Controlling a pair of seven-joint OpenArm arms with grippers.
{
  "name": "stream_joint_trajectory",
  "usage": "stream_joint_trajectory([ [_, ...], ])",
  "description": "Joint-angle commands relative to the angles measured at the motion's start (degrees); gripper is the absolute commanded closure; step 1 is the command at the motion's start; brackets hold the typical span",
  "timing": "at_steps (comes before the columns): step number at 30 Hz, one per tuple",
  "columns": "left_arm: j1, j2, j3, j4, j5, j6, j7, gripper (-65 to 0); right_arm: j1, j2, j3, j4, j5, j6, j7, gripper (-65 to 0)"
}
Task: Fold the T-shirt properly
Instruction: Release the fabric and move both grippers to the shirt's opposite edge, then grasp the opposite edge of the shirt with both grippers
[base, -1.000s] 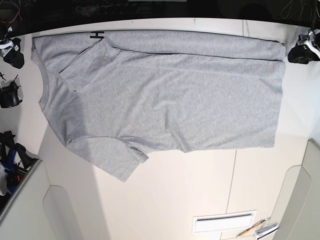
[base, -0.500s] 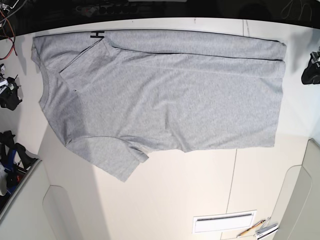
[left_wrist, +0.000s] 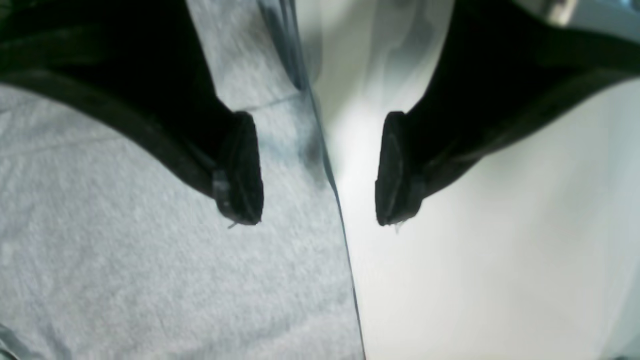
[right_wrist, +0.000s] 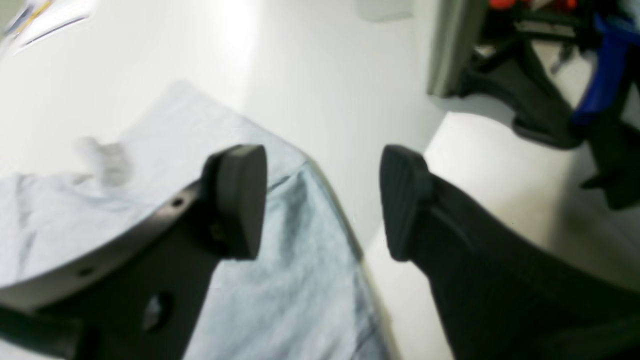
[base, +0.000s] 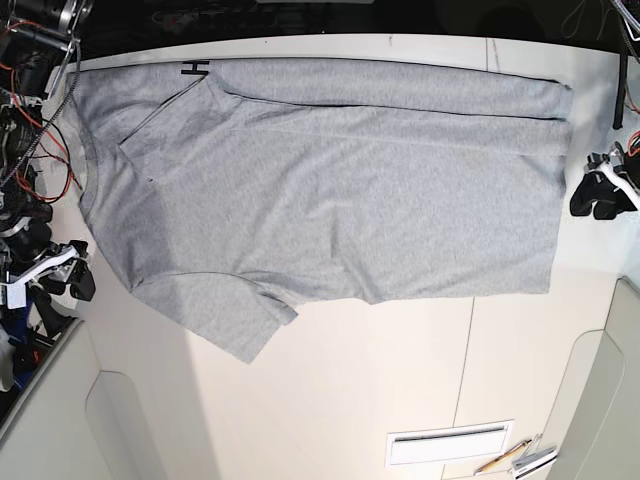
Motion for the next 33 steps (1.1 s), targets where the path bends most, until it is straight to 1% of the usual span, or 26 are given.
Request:
stream_joint_trajectory([
  [1,-1.9,-1.4,-0.1,-0.5,-1.0,-0.3,-1.8,-39.4,2.6,1.3,-0.5,-1.6,0.2,0.0,2.4,-35.6],
  [7,-10.5,-1.5,0.6,-10.9,-1.0,-0.3,-3.0,-39.4,10.3,1.2,-1.9,-16.4,-2.3,0.5,7.3,-35.6],
  [10,-14.3,-1.5,1.0,-16.6,-1.0,-0.3,-4.2,-39.4,12.7,1.2,-1.9,-21.1,-3.5,0.5,8.7,-35.6],
  [13,-17.8,-1.6,2.8,-21.8,-0.2,-0.3,-5.6,-39.4,13.7,1.2,-1.9,-24.3,-3.9,0.7,10.1,-35.6],
  [15,-20.0,-1.6,4.7,-25.2,1.9,-0.3,-7.9,-40.3,13.9,1.2,-1.9,-25.8,-5.0,0.6,11.2,-35.6],
  [17,-22.1,-1.6,6.6,-28.5,4.3,-0.3,-10.5,-45.9,13.8,1.2,-1.9,-27.1,-6.3,0.6,11.6,-35.6],
  [18,-23.2,-1.6,7.7,-30.1,5.3,-0.3,-11.7,-47.2,13.8,1.2,-1.9,-27.7,-6.7,0.6,11.6,-35.6],
  [21,-26.1,-1.6,10.5,-34.1,7.7,-0.3,-13.7,-47.2,13.8,1.2,-1.9,-29.3,-7.3,0.6,11.7,-35.6],
  [25,-28.3,-1.4,13.3,-37.2,7.8,-0.3,-16.5,-47.2,13.8,1.2,-1.9,-30.6,-7.3,0.7,11.7,-35.6],
  [29,-29.0,-0.3,14.2,-37.6,7.8,-0.3,-16.5,-47.2,13.8,1.1,-1.9,-30.7,-7.2,0.9,11.7,-35.6],
  [31,-29.2,0.3,14.2,-37.6,7.9,-0.3,-16.5,-47.1,13.8,0.7,-1.9,-30.7,-7.0,2.3,11.6,-35.6],
  [33,-29.2,1.0,14.2,-37.6,8.1,-0.3,-16.8,-47.1,13.8,0.1,-1.9,-30.7,-6.9,2.4,11.5,-35.6],
])
